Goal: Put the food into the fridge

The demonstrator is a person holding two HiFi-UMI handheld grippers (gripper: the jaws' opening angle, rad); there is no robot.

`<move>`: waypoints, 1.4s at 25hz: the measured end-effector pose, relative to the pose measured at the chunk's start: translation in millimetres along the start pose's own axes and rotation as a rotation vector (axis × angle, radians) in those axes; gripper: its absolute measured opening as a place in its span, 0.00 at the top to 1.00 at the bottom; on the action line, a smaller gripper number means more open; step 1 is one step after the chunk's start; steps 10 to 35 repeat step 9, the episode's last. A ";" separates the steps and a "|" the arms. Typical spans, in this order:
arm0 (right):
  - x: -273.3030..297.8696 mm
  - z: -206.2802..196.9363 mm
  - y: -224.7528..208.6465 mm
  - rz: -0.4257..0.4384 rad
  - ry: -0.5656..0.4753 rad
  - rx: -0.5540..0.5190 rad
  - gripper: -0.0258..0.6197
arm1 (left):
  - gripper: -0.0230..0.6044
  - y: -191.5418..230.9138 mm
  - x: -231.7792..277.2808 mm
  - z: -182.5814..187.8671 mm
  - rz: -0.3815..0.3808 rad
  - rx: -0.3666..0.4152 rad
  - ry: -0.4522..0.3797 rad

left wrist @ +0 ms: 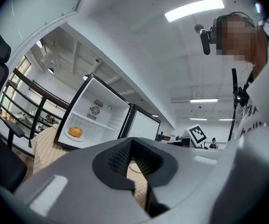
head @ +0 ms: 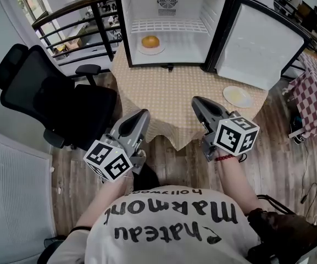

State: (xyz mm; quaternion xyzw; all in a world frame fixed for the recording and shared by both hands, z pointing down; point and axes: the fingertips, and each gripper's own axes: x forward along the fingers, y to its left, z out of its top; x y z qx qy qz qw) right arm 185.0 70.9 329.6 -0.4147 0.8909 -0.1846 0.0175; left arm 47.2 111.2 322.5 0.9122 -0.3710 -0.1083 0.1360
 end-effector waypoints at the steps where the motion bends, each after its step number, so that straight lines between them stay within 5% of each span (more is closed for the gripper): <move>1: -1.2 1.0 2.3 0.003 -0.003 -0.002 0.94 | 0.96 -1.3 -1.2 0.9 -0.004 0.003 -0.005; 35: -9.4 5.2 9.6 0.023 -0.023 0.013 0.94 | 0.95 -11.1 -4.7 2.1 -0.009 0.008 -0.014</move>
